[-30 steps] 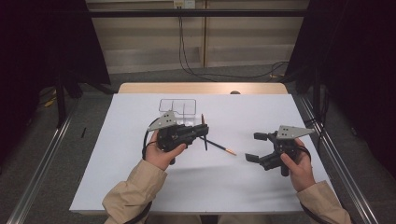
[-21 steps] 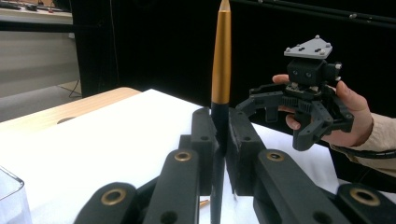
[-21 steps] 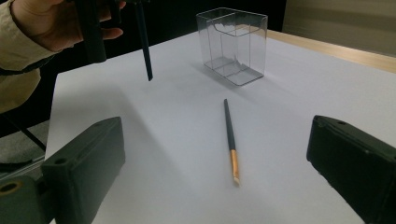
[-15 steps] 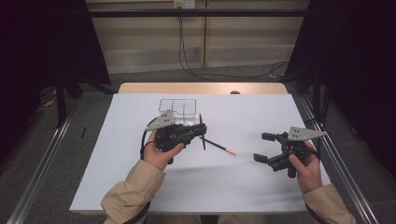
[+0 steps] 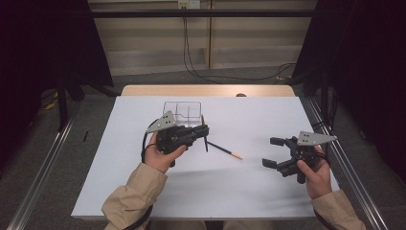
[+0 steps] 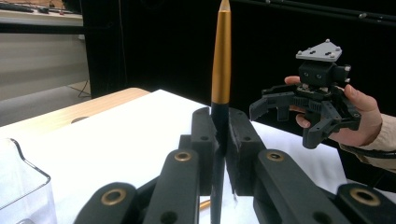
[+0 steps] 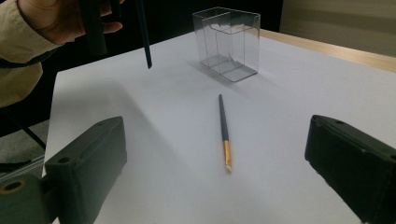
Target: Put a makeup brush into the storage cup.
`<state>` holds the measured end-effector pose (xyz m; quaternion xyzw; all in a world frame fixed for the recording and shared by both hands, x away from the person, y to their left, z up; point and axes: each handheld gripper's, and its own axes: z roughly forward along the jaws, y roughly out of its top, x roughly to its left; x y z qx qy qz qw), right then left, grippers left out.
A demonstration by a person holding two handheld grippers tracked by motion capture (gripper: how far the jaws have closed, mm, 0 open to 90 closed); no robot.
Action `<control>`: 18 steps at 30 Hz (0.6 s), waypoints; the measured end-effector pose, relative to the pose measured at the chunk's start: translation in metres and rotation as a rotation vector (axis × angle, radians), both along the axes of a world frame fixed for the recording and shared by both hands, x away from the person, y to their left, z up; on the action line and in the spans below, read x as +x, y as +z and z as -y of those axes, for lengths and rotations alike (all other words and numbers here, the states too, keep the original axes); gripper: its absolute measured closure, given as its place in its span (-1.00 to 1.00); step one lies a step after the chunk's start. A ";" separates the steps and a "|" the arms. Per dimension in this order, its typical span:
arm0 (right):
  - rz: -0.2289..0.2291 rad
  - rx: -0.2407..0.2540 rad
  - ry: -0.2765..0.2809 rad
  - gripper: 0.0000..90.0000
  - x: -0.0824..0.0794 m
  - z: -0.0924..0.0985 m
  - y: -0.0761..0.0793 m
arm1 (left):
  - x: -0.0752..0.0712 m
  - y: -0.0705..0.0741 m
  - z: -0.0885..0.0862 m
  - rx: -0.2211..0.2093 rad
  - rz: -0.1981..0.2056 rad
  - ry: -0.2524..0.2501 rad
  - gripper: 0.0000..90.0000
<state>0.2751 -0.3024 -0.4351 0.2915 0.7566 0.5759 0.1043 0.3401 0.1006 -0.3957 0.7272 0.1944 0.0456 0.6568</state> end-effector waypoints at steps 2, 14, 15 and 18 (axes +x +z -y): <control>0.001 0.001 -0.001 -0.89 0.000 0.000 0.000 | 0.000 0.001 0.000 -0.001 0.000 0.003 0.84; 0.008 0.005 0.001 -0.88 -0.001 0.002 0.000 | 0.003 0.004 -0.002 0.008 0.006 0.012 0.84; 0.008 0.003 0.003 -0.88 -0.001 0.002 0.000 | 0.003 0.004 -0.002 0.005 0.005 0.014 0.84; 0.008 0.004 0.002 -0.88 -0.001 0.003 0.000 | 0.004 0.006 -0.003 0.003 0.009 0.018 0.84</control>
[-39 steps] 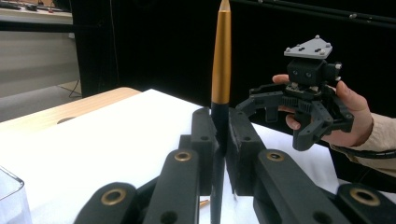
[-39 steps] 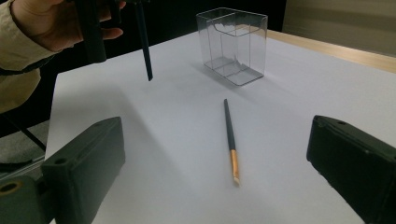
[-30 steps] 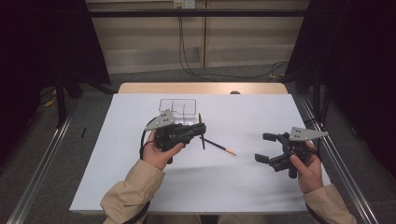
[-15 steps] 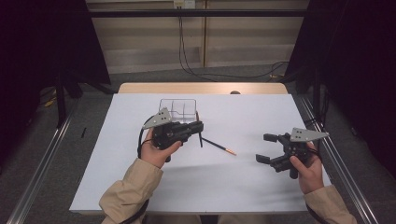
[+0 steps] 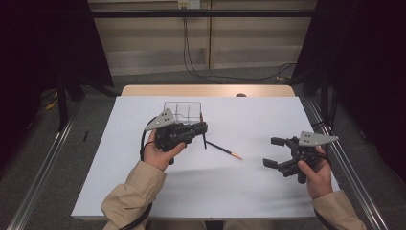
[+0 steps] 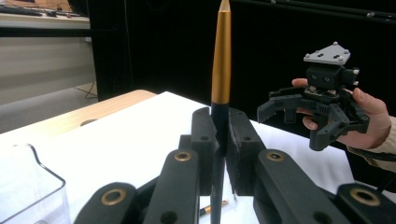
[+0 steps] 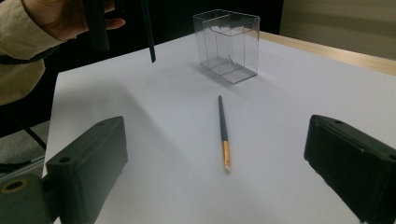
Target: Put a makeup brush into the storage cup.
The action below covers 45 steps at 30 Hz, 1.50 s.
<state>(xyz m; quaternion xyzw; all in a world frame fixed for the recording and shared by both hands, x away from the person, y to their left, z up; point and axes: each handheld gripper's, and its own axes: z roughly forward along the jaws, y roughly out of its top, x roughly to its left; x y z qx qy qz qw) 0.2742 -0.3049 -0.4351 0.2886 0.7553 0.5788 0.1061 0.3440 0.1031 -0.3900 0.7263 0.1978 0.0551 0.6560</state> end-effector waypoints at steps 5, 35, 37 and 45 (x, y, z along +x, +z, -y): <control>0.004 0.001 0.000 -0.88 -0.001 0.001 0.001 | 0.002 0.001 -0.001 0.001 0.004 0.010 0.84; -0.003 0.000 0.012 -0.88 -0.002 0.000 -0.001 | 0.031 0.021 -0.010 0.029 0.036 0.083 0.84; -0.005 -0.003 0.014 -0.88 -0.002 -0.001 -0.001 | 0.033 0.022 -0.010 0.027 0.035 0.091 0.84; -0.006 -0.002 0.015 -0.88 -0.002 0.000 -0.002 | 0.039 0.026 -0.009 0.029 0.046 0.106 0.84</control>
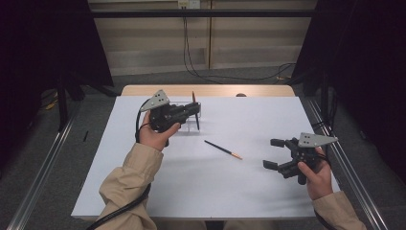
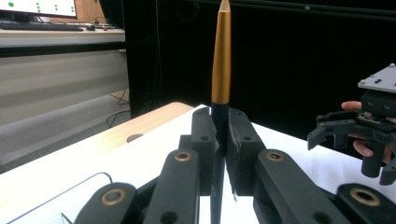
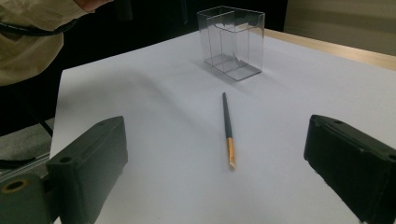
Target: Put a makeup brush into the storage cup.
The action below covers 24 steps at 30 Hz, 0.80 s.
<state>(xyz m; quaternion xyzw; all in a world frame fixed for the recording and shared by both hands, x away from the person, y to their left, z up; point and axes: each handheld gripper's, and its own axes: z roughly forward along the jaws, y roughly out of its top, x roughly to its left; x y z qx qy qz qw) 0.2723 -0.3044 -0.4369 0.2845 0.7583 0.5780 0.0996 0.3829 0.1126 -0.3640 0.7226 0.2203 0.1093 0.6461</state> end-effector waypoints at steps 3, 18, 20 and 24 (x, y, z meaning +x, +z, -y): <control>0.000 -0.002 -0.001 -0.88 0.000 0.000 0.000 | 0.002 0.001 0.000 0.001 0.000 0.002 0.84; 0.000 -0.010 0.003 -0.88 0.000 -0.001 0.000 | 0.014 0.001 -0.004 0.011 0.001 0.042 0.84; 0.001 -0.010 0.004 -0.88 0.000 -0.001 0.000 | 0.016 0.002 -0.004 0.015 0.003 0.046 0.84; 0.001 -0.011 0.008 -0.88 0.000 -0.002 0.000 | 0.019 0.003 -0.004 0.013 0.007 0.058 0.84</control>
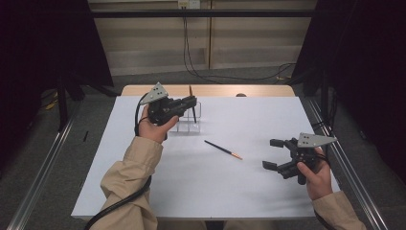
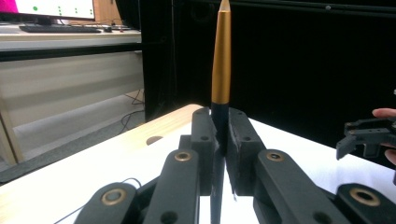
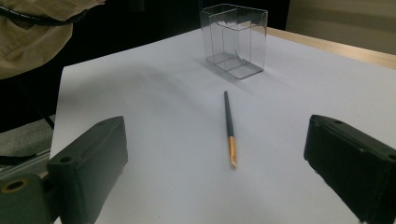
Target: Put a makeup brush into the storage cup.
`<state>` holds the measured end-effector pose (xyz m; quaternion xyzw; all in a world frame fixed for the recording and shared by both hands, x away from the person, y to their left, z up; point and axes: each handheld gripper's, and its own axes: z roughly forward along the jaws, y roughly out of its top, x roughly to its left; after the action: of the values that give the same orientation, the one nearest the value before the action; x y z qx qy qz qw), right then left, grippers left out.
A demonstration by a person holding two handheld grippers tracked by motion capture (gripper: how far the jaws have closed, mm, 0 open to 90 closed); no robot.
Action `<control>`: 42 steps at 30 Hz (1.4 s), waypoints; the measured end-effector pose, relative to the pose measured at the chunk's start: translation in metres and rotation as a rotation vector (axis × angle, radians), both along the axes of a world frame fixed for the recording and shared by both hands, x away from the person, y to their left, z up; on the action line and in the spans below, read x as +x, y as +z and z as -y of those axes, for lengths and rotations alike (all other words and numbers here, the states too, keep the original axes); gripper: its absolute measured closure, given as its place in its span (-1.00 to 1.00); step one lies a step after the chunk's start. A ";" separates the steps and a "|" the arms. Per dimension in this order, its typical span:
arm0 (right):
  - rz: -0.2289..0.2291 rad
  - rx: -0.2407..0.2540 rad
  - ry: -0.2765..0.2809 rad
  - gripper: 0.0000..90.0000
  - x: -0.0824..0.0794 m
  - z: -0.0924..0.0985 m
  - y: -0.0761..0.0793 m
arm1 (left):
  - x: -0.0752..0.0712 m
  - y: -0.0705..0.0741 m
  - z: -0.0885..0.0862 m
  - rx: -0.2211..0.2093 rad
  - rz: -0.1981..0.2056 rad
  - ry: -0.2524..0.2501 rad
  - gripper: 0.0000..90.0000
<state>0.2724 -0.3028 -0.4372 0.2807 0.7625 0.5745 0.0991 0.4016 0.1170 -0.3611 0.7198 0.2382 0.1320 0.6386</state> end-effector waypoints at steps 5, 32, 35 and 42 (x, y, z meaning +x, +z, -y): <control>0.000 0.000 0.004 -0.87 0.000 0.000 0.000 | 0.004 0.003 0.001 0.006 0.010 0.011 0.84; 0.002 -0.009 0.022 -0.87 0.000 -0.002 0.000 | 0.028 -0.010 0.009 0.038 0.016 0.096 0.84; 0.003 -0.011 0.024 -0.87 0.000 -0.003 0.000 | 0.031 -0.012 0.009 0.040 0.016 0.106 0.84; 0.004 -0.008 0.028 -0.87 0.000 -0.002 0.000 | 0.034 -0.015 0.011 0.040 0.016 0.123 0.84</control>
<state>0.2726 -0.3003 -0.4376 0.2684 0.7685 0.5733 0.0934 0.4357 0.1061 -0.3760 0.7154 0.2740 0.1815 0.6166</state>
